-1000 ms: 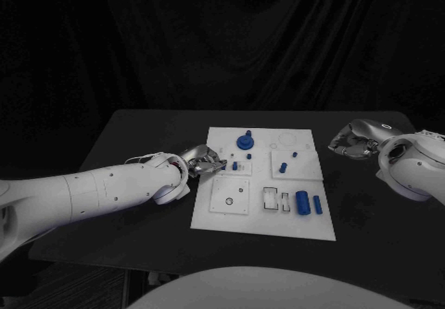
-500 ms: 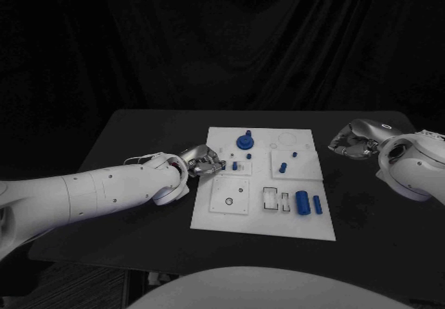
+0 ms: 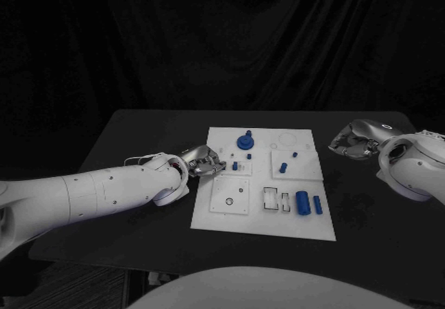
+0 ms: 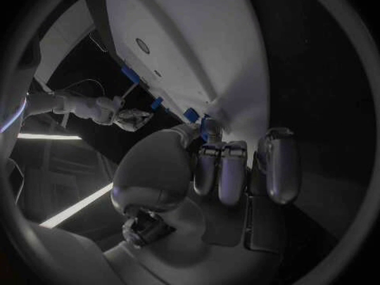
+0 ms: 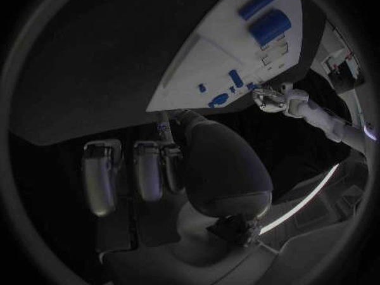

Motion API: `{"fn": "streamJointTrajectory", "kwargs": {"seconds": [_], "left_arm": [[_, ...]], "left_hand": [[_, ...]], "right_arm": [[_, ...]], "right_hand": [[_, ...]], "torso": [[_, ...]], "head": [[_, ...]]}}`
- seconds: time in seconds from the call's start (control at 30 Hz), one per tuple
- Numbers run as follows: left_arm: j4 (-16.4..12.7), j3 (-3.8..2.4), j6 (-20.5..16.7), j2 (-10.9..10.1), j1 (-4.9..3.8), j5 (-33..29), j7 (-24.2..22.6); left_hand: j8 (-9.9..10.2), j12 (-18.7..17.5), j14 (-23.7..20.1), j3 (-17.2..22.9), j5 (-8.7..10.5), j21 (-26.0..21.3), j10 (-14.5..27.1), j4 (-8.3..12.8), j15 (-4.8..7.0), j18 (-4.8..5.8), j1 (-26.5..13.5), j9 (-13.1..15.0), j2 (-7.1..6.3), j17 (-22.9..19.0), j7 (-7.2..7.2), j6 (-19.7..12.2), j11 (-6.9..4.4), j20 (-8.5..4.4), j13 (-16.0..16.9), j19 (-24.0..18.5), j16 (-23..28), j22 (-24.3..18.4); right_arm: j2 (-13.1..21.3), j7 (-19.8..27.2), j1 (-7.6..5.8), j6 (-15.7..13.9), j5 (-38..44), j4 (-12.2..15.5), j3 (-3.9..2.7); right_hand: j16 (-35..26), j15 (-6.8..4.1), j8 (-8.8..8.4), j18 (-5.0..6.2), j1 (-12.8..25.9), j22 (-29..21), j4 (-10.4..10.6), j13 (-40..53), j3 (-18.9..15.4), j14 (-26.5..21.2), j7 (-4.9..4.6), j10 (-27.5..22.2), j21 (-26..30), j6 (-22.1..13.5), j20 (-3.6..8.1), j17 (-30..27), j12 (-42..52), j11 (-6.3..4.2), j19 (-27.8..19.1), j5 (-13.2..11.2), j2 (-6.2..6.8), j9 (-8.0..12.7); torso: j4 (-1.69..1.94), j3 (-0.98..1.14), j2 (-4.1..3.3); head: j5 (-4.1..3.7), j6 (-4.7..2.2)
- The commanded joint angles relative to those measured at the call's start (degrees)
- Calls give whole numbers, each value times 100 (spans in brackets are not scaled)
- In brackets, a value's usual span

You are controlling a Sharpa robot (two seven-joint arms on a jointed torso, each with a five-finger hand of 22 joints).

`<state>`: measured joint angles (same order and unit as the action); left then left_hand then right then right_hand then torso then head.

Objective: Assemble the parts on the task board

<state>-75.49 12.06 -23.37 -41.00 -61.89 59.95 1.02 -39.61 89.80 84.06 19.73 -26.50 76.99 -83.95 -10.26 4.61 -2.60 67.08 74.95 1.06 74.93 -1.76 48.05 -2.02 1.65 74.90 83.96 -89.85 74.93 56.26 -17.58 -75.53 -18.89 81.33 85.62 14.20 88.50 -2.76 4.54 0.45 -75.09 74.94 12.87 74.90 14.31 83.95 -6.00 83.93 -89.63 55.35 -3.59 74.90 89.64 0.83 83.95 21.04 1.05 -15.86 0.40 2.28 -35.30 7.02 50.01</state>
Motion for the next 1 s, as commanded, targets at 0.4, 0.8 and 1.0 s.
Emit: {"fn": "streamJointTrajectory", "kwargs": {"seconds": [0.4, 0.8, 1.0], "left_arm": [[-12, 4, -7, 0, 14, 57, 82], [-3, 4, 47, 9, 14, 57, 139], [0, 4, 92, 23, 14, 57, 64]], "left_hand": [[33, 20, 594, 117, -18, 19, -605, 33, 55, -42, -49, 251, -69, 1507, 24, 41, -40, -36, 1510, 46, -15, 1107], [46, 20, 594, 132, -26, 21, -605, 32, 56, -41, -54, 248, -77, 1507, 26, 31, -41, -36, 1510, 47, -15, 1108], [63, 20, 594, -13, 738, 3, -605, -323, 21, -34, -466, 238, -110, 1507, 15, 81, -47, -5, 1510, 38, -15, 1103]], "right_arm": [[4, -139, 9, 103, 10, 2, -3], [5, -152, 9, 112, 10, 7, -3], [7, -155, 9, 110, 10, 9, -3]], "right_hand": [[-19, -50, -35, -26, -50, 1481, -44, 1510, 9, 558, 19, 607, 26, -38, 35, 1312, 36, -48, 564, 40, 17, 9], [-20, -51, -35, -28, -51, 1483, -46, 1510, 12, 557, 20, 607, 21, -40, 36, 1310, 36, -48, 567, 42, 14, 10], [-20, -51, -35, -28, -51, 1483, -46, 1510, 12, 557, 20, 607, 21, -40, 36, 1310, 36, -48, 567, 42, 14, 10]], "torso": [[6, 1, -3], [0, -3, -7], [0, -1, -5]], "head": [[-7, -1], [0, -1], [-2, -1]]}}
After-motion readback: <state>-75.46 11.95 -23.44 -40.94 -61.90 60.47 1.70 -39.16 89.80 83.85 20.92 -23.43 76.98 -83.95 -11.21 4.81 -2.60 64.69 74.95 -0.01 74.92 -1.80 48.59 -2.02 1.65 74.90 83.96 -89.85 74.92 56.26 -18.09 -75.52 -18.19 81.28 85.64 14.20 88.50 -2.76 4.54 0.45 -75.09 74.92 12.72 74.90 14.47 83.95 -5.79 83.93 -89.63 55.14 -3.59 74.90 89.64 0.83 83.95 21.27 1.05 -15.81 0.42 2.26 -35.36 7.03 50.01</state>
